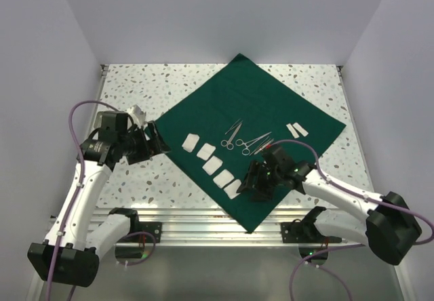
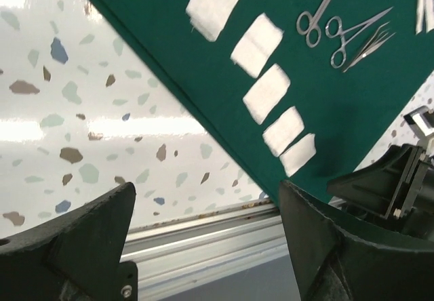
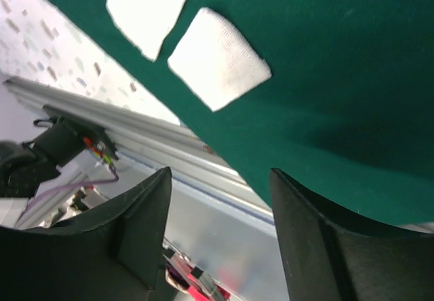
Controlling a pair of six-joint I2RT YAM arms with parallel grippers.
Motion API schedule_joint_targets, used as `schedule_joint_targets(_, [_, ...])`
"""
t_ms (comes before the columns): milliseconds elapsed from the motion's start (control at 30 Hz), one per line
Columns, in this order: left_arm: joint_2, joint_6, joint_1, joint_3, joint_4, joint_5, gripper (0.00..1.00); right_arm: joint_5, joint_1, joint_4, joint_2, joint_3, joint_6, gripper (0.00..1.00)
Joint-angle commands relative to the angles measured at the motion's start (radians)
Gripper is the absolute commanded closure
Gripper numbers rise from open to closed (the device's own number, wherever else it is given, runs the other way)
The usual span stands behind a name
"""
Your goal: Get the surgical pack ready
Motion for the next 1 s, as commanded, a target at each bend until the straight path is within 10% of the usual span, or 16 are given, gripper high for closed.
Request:
schedule_joint_targets(0, [-0.011, 0.038, -0.011, -0.029, -0.068, -0.031, 0.11, 0.096, 0.040, 0.119, 0.066, 0.007, 0.094, 0.38])
schedule_joint_targets(967, [0.066, 0.056, -0.025, -0.011, -0.051, -0.003, 0.16, 0.264, 0.074, 0.292, 0.060, -0.131, 0.211, 0.55])
